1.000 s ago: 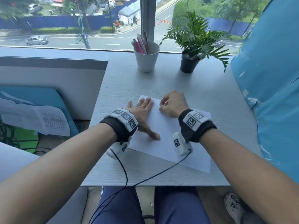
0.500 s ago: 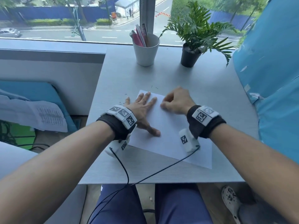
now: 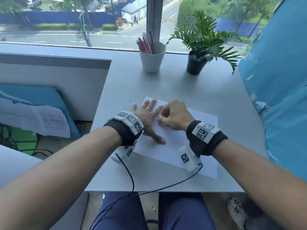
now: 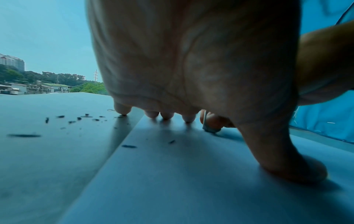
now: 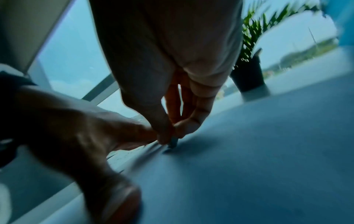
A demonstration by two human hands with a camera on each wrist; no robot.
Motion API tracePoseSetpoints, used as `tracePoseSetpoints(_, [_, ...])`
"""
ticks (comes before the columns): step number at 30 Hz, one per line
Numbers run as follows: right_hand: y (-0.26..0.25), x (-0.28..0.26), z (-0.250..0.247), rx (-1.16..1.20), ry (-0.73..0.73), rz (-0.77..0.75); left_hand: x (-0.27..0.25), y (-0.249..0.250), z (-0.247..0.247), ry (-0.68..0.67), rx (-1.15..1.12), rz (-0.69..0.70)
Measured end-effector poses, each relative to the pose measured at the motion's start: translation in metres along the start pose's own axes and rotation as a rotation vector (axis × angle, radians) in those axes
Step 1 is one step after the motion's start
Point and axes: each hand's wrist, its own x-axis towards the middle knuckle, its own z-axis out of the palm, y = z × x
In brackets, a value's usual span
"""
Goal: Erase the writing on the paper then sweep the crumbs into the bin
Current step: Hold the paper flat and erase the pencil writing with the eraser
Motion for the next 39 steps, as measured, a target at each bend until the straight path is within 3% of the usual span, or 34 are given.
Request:
tracePoseSetpoints(4, [0.015, 0.021, -0.021, 0.076, 0.178, 0.142, -0.001, 0.001, 0.001, 0.008, -0.012, -0.004])
tracePoseSetpoints(8, [-0.001, 0.004, -0.004, -0.017, -0.009, -0.033, 0.000, -0.001, 0.002, 0.014, -0.014, 0.004])
tracePoseSetpoints(11, [0.014, 0.022, -0.023, 0.033, 0.100, 0.090, -0.001, 0.000, 0.002, 0.012, -0.023, 0.001])
tracePoseSetpoints(13, [0.011, 0.021, -0.022, 0.012, 0.155, 0.084, 0.000, 0.000, 0.002, 0.009, -0.008, -0.003])
tracePoseSetpoints(16, [-0.004, 0.000, -0.001, -0.039, -0.018, -0.070, 0.002, -0.002, 0.003, 0.011, -0.005, 0.008])
tracePoseSetpoints(17, [-0.003, 0.002, -0.004, -0.020, -0.029, -0.046, 0.001, -0.003, 0.003, 0.016, -0.004, 0.011])
tracePoseSetpoints(21, [0.007, 0.017, -0.015, 0.002, 0.140, 0.065, 0.001, -0.001, 0.005, 0.023, 0.004, 0.007])
tracePoseSetpoints(25, [-0.013, -0.010, -0.003, -0.037, -0.113, -0.081, 0.002, -0.004, 0.005, 0.012, 0.015, 0.020])
tracePoseSetpoints(30, [0.020, -0.016, -0.036, -0.049, 0.068, 0.053, 0.000, -0.006, 0.005, 0.056, 0.074, 0.015])
tracePoseSetpoints(33, [0.035, -0.033, -0.026, -0.214, -0.009, 0.133, -0.003, -0.006, 0.004, 0.122, 0.141, -0.006])
tracePoseSetpoints(35, [0.044, -0.036, -0.019, -0.266, 0.012, 0.156, -0.009, -0.007, 0.006, 0.169, 0.184, -0.018])
tracePoseSetpoints(39, [0.054, -0.027, -0.018, -0.196, 0.050, 0.187, -0.033, -0.014, 0.020, 0.191, 0.287, -0.045])
